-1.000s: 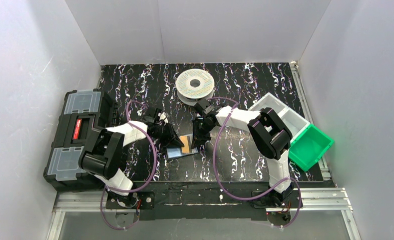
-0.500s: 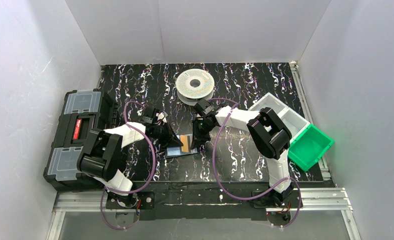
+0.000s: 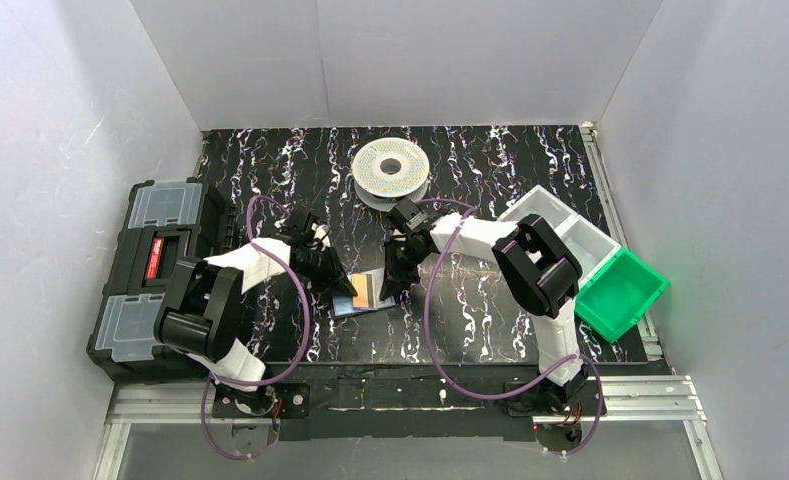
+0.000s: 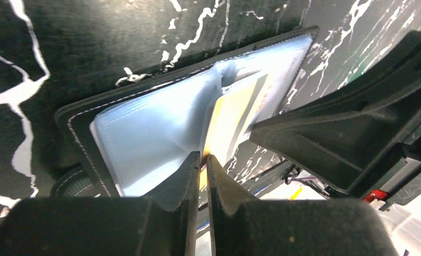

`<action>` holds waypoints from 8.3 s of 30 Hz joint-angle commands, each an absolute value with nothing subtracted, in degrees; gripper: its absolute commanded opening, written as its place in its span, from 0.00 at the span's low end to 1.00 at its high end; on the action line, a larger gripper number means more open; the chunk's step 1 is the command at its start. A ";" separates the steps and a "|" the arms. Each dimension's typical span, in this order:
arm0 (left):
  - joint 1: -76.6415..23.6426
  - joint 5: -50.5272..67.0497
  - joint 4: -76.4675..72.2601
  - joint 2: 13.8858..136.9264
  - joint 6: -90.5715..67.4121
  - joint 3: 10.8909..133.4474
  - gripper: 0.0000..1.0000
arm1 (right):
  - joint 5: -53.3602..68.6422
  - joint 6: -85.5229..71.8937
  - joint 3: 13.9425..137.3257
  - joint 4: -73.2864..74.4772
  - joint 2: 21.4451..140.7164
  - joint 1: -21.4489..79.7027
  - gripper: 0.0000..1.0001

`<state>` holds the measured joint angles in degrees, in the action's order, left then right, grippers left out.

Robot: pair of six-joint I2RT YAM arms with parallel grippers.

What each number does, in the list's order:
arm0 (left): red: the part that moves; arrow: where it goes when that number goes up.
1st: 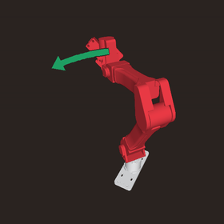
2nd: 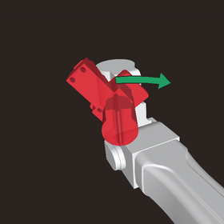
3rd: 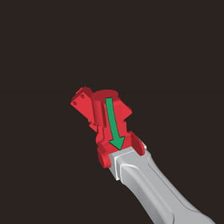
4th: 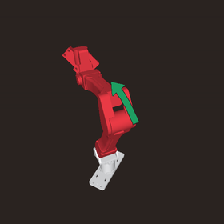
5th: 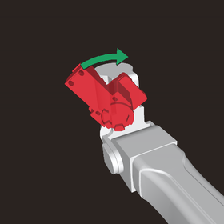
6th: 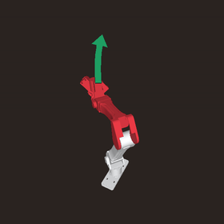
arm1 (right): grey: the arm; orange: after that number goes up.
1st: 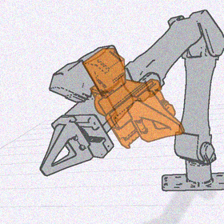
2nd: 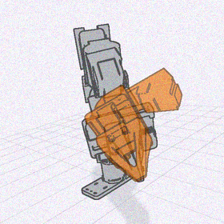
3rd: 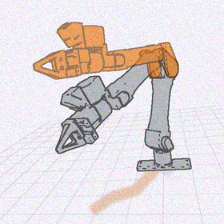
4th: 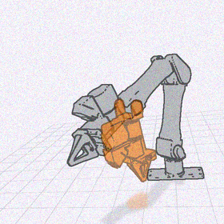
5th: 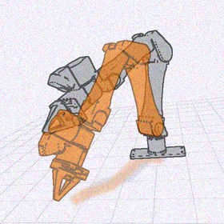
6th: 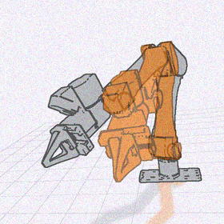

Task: Take the credit cards out of the card holder
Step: Remove the credit card from the card holder, then place the credit card in the storage box.

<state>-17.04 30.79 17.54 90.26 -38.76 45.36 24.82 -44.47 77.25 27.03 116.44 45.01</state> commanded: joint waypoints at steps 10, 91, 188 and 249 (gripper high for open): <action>-16.35 28.04 22.01 90.44 -36.84 47.01 0.05 | 21.35 -43.74 76.28 27.71 119.02 44.73 0.05; -14.07 28.50 25.40 93.13 -33.02 49.68 0.23 | 23.29 -42.39 78.04 26.91 116.45 42.89 0.26; -15.94 51.45 14.31 78.73 -47.54 62.66 0.00 | 31.29 -48.58 59.41 7.46 77.85 33.34 0.86; -28.60 34.57 37.89 89.45 -27.69 71.85 0.98 | -20.73 -38.19 66.88 65.59 65.56 -13.34 0.01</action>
